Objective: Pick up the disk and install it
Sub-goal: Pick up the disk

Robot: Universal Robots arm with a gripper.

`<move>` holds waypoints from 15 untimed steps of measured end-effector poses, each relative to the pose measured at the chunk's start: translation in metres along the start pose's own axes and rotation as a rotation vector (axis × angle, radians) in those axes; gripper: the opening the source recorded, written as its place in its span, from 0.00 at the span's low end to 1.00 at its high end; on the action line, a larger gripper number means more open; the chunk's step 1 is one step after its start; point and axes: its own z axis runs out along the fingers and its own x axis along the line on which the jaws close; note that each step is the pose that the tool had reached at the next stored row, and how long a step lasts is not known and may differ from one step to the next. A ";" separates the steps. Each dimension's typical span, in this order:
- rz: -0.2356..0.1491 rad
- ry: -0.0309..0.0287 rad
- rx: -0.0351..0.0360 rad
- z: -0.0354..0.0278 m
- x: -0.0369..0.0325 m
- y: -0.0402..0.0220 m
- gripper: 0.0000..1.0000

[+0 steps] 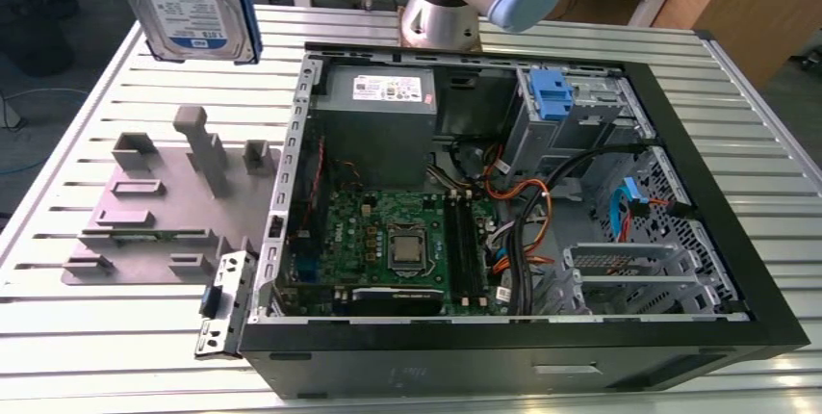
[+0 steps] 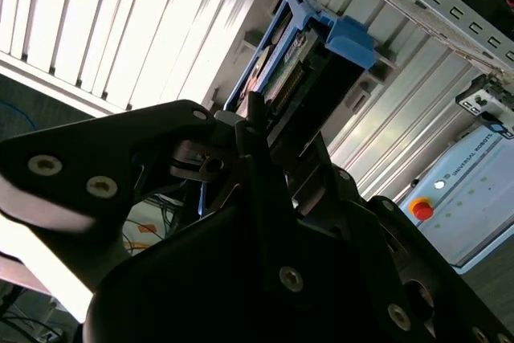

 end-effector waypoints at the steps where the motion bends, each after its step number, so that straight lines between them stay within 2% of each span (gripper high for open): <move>1: 0.000 0.0000 0.0000 0.0000 0.0000 -0.0021 0.35; 15: 0.000 0.0000 0.0000 -0.0010 -0.0005 -0.0357 0.35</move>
